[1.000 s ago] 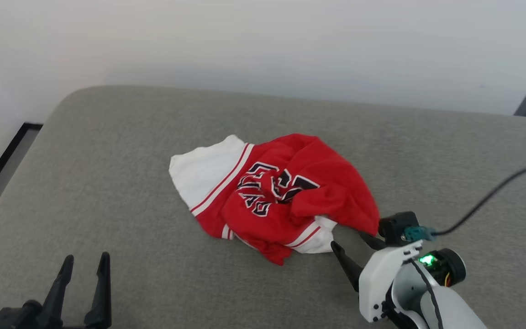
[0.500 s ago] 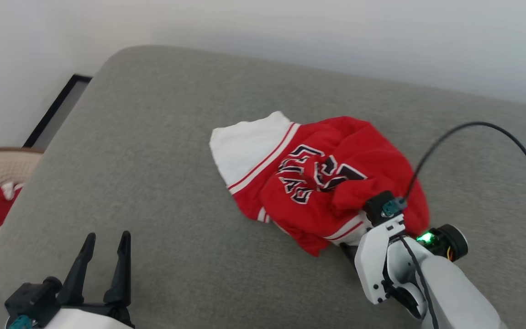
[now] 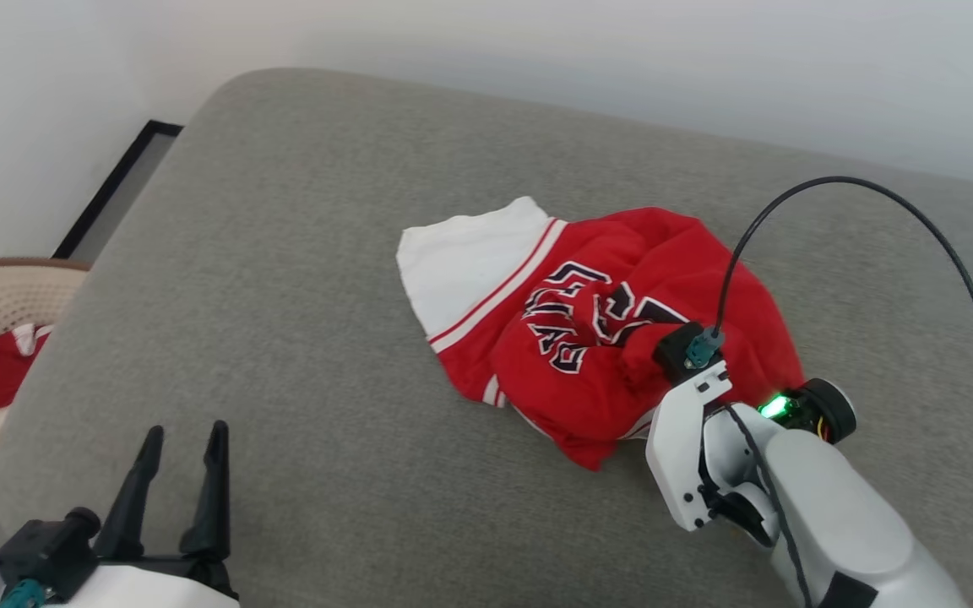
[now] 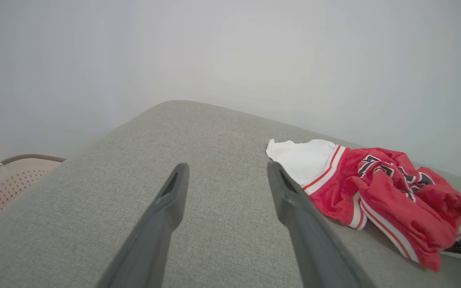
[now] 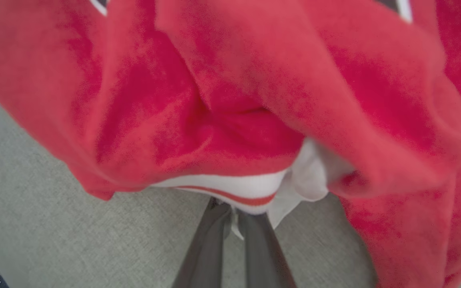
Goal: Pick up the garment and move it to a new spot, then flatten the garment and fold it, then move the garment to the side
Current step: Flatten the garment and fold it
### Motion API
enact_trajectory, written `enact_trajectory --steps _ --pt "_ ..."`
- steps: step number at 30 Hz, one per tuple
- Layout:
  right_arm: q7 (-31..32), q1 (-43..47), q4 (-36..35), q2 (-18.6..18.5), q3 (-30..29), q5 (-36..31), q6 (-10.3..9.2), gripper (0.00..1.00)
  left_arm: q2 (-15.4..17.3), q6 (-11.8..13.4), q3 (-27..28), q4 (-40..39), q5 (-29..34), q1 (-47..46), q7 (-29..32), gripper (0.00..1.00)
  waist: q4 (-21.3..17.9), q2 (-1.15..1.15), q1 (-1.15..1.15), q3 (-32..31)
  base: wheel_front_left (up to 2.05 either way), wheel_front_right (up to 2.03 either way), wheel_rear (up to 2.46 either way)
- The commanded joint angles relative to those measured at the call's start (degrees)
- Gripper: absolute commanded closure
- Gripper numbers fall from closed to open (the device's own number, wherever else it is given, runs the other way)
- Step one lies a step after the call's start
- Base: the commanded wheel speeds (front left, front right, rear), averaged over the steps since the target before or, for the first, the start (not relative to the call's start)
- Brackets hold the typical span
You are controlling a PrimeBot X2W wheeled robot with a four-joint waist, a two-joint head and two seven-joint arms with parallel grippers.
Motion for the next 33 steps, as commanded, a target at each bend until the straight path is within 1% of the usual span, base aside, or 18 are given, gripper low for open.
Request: enact_trajectory --steps 1,4,9,15,16,18,20,23,27,32,33 --pt "0.6 -0.1 -0.4 -1.1 0.0 0.7 -0.02 1.0 0.2 -0.2 0.5 -0.3 -0.1 0.2 -0.3 0.0 -1.1 0.0 0.0 -0.4 0.0 0.0 0.0" --pt "1.7 -0.1 -3.8 -2.3 -0.2 2.1 -0.01 1.0 0.5 -0.2 1.1 -0.8 0.2 0.8 -0.3 0.0 -2.8 0.0 0.0 -0.7 0.0 0.0 0.0" --pt "5.3 1.5 -11.4 -5.9 -2.8 3.5 -0.01 1.0 0.9 -0.2 2.0 -1.4 0.5 1.5 -0.3 0.0 -5.5 0.0 0.0 -1.0 0.0 0.0 0.0" --pt "11.9 4.8 -21.0 -10.4 -9.3 3.3 -0.02 1.0 1.3 -0.2 2.4 -1.9 0.5 1.5 -0.3 0.0 -8.1 0.0 0.0 -0.8 0.0 0.0 0.0" --pt "11.9 4.8 -21.0 -10.4 -9.3 3.3 -0.02 1.0 1.3 -0.2 2.4 -1.9 0.5 1.5 -0.3 0.0 -8.1 0.0 0.0 -0.8 0.0 0.0 0.0" --pt "14.4 6.3 -23.3 -11.7 -12.4 2.7 -0.02 1.0 1.4 -0.2 2.3 -2.0 0.6 1.4 -0.3 0.0 -8.6 0.0 0.0 -0.7 0.0 0.0 0.0" --pt "16.3 7.7 -25.0 -12.2 -15.4 2.2 -0.02 1.0 1.6 -0.2 2.2 -2.1 0.5 1.1 -0.3 0.0 -8.9 0.0 0.0 -0.5 0.0 0.0 0.0" --pt "17.7 9.7 -25.6 -12.3 -19.7 1.0 -0.02 1.0 1.8 -0.2 1.9 -2.0 0.3 0.5 -0.3 0.0 -9.3 0.0 0.0 0.0 0.0 0.0 0.0" --pt "16.9 11.0 -22.9 -10.3 -23.5 0.3 -0.02 1.0 2.1 -0.2 1.0 -1.6 0.0 -0.2 -0.3 0.0 -9.1 0.0 0.0 0.5 0.0 0.0 0.0" --pt "14.7 10.8 -16.4 -7.9 -23.9 -0.4 -0.02 0.99 3.0 -0.2 -0.8 -0.6 -0.5 -1.3 -0.3 0.0 -8.8 0.0 0.0 0.9 0.0 0.0 0.0" --pt "13.9 10.4 -15.2 -7.3 -24.0 -0.3 -0.02 0.51 3.2 -0.2 -1.2 -0.2 -0.6 -1.5 -0.3 0.0 -8.8 0.0 0.0 0.8 0.0 0.0 0.0"
